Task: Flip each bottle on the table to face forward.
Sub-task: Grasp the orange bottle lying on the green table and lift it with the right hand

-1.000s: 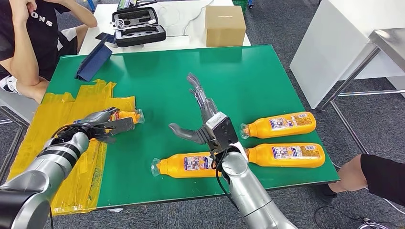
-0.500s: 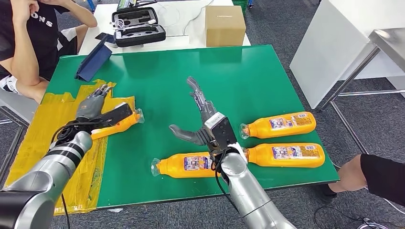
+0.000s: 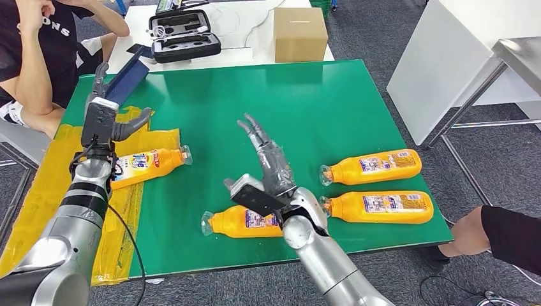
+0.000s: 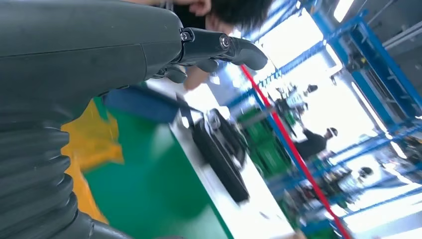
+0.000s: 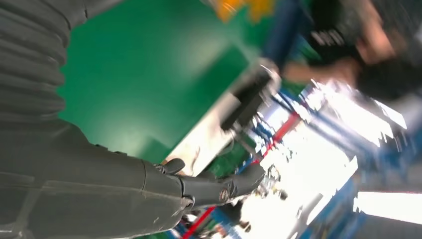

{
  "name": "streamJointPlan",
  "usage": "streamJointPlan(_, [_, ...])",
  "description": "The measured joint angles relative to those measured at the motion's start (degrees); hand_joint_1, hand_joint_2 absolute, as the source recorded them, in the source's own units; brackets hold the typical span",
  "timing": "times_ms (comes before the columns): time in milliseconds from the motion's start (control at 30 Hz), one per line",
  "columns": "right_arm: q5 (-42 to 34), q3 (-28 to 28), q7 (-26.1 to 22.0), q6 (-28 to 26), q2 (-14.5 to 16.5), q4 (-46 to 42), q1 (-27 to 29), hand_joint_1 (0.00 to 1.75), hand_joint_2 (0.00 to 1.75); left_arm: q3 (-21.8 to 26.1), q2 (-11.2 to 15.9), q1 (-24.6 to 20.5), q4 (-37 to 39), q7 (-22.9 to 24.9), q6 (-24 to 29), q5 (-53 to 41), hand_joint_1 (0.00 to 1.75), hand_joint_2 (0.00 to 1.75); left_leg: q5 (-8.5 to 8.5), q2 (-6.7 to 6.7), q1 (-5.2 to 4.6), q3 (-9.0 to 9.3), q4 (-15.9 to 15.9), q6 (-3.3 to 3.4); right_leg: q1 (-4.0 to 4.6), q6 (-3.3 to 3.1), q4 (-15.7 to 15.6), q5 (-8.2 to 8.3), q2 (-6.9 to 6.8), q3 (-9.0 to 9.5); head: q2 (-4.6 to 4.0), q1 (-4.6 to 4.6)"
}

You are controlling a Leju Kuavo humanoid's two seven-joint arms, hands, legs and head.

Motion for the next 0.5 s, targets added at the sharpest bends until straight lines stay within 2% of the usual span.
streamJointPlan(67, [4.6,2.9,1.5,1.0,-0.6,1.5,0.1,0.00,1.75,0.5,-0.7,1.8,-2.2,-0.3,-3.1,2.9,0.00,1.75,0.00,-0.01,0.01,0.00,0.0,0.00,0.01,-0.01,0.0,-0.01,0.00,0.00,0.00,0.00])
streamJointPlan(167, [8.0,6.7,2.7,1.7,-1.9,3.3,0.7,0.00,1.75,1.3,-1.7,4.9,-5.4,-1.9,-4.6,6.8,0.00,1.75,0.00,-0.02,0.01,-0.02,0.0,-0.01,0.00,-0.01,0.0,-0.02,-0.01,-0.01,0.00,0.02])
streamJointPlan(333, [9.8,9.9,3.6,2.8,-4.4,4.1,2.0,0.00,1.75,2.0,-2.4,8.7,-9.6,-2.8,-5.3,9.5,0.00,1.75,-0.02,-0.02,-0.01,-0.04,0.0,-0.01,-0.03,0.00,0.0,-0.03,-0.01,-0.02,0.00,0.02])
streamJointPlan(500, [10.0,11.2,4.2,3.9,-6.1,4.7,3.2,0.00,1.75,2.3,-3.0,10.6,-11.4,-2.9,-5.6,10.0,0.00,1.75,-0.02,-0.03,-0.01,-0.03,0.0,-0.01,-0.02,0.01,0.0,-0.02,-0.01,-0.01,0.00,0.02])
